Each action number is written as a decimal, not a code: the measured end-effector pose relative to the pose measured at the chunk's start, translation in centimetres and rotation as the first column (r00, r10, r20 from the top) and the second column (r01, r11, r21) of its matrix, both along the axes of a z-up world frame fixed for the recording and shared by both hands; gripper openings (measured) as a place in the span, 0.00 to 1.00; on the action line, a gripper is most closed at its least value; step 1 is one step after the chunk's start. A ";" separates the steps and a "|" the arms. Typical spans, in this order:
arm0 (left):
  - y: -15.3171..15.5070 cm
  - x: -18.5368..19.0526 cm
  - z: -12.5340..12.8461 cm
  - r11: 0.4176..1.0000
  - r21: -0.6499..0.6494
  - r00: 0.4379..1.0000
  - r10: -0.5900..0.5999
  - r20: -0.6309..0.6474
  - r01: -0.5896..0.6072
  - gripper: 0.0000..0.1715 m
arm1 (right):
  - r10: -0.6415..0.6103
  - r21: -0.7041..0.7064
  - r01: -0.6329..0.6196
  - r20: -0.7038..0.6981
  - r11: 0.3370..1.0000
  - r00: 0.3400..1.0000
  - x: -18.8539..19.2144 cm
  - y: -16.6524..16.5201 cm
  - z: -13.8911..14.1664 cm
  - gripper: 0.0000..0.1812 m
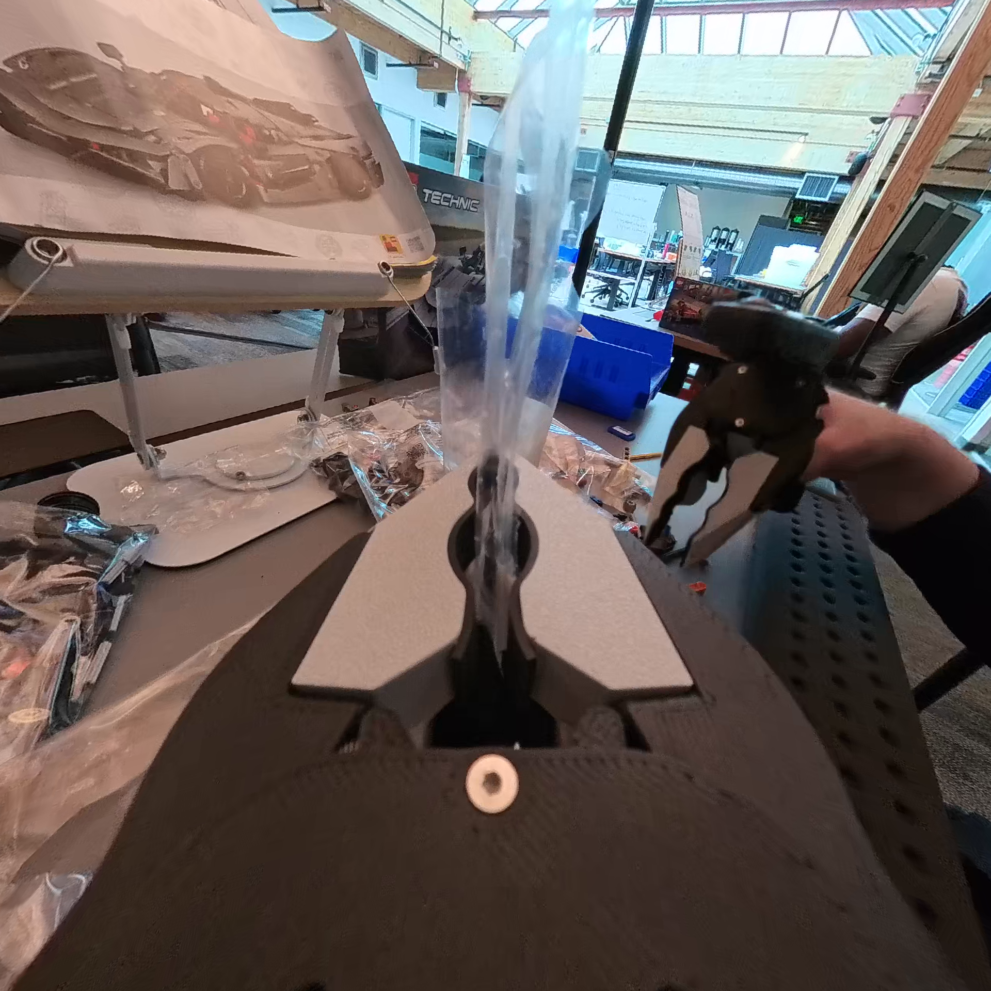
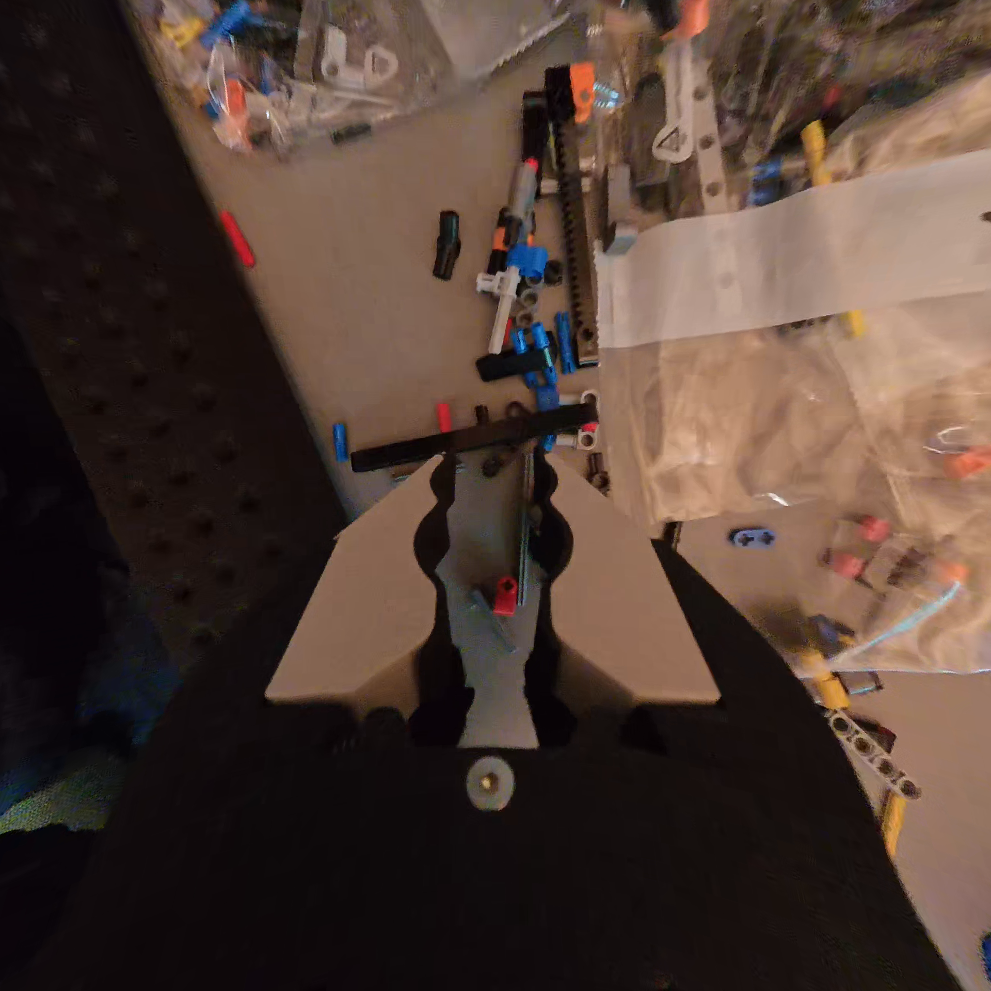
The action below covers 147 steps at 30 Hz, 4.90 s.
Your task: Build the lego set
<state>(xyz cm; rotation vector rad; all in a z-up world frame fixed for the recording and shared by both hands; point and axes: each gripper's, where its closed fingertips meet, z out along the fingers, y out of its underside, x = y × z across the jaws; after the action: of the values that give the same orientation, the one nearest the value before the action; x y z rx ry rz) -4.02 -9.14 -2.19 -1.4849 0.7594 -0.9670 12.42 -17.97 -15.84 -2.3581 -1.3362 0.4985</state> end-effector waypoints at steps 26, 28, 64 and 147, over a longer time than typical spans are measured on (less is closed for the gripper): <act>-0.9 0.9 -0.3 0.998 0.017 0.998 -0.062 0.002 0.062 0.00 | 0.031 0.413 0.094 -0.286 0.906 0.958 -4.6 4.7 14.8 0.03; -1.0 1.0 -0.3 0.997 0.025 0.998 -0.068 -0.003 0.068 0.00 | 0.072 0.464 0.103 -0.344 0.880 0.936 -6.5 6.7 18.1 0.02; -1.3 1.3 -0.4 0.996 0.023 0.996 -0.092 -0.005 0.092 0.00 | -0.140 0.078 0.135 0.064 0.988 0.988 1.3 -0.7 0.0 0.00; -2.0 2.0 -0.3 0.989 0.041 0.990 -0.143 0.004 0.143 0.00 | 0.087 0.321 0.210 -0.710 0.924 0.699 -5.9 8.5 20.3 0.08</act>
<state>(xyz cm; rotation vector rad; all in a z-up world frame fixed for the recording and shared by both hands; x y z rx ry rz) -2.06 -11.14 -2.50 -1.4056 0.8848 -1.0574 6.50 -9.50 4.51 -1.5980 -0.8628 0.9247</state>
